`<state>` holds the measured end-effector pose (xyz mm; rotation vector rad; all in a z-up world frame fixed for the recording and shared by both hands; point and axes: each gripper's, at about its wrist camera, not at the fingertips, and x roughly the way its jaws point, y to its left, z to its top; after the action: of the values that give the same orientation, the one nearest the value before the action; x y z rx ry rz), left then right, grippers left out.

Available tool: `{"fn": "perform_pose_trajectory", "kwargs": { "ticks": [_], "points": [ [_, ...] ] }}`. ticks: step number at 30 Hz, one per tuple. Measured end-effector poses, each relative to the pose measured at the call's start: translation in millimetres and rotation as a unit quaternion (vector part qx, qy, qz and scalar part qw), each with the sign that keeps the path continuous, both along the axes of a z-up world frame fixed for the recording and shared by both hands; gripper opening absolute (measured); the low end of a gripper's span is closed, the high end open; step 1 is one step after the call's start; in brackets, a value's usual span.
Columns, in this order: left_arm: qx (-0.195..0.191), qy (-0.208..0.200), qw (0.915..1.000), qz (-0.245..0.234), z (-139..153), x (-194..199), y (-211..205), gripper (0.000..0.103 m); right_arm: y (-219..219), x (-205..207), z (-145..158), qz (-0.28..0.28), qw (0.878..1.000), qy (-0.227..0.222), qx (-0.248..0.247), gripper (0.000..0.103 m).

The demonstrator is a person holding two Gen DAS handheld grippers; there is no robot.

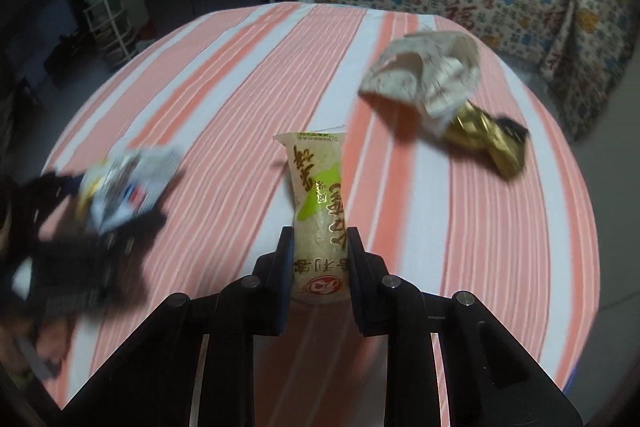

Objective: Collect trash
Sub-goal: 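Lift the snack bag in the left tool and the bar wrapper in the right tool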

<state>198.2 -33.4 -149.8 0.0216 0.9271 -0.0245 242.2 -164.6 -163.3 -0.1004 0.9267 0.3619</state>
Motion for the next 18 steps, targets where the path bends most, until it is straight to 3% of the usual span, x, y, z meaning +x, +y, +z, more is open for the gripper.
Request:
{"fn": "perform_pose_trajectory", "kwargs": {
  "ticks": [1,2,3,4,9,12,18],
  "points": [
    [0.000,0.000,1.0000,0.000,0,0,0,0.086,0,-7,-2,-0.005,1.000,-0.009,0.001,0.027],
    [0.000,0.000,1.0000,0.000,0,0,0,0.086,1,-11,-5,-0.009,1.000,-0.017,0.002,0.036],
    [0.000,0.000,1.0000,0.000,0,0,0,0.086,3,-10,-9,-0.009,1.000,-0.017,0.004,0.057],
    [0.000,0.000,1.0000,0.000,0,0,0,0.086,6,-5,-10,-0.008,1.000,-0.019,0.007,0.064],
    [0.000,0.003,0.9997,-0.026,0,-5,1,0.086,12,6,-15,-0.001,1.000,-0.013,-0.003,0.084],
    [-0.002,0.003,0.9986,-0.052,0,-15,8,0.086,18,3,-17,0.000,1.000,-0.012,-0.013,0.091],
    [-0.011,0.004,0.9968,-0.079,1,-33,20,0.085,17,2,-18,-0.003,1.000,-0.010,-0.010,0.093]
  ]
}}
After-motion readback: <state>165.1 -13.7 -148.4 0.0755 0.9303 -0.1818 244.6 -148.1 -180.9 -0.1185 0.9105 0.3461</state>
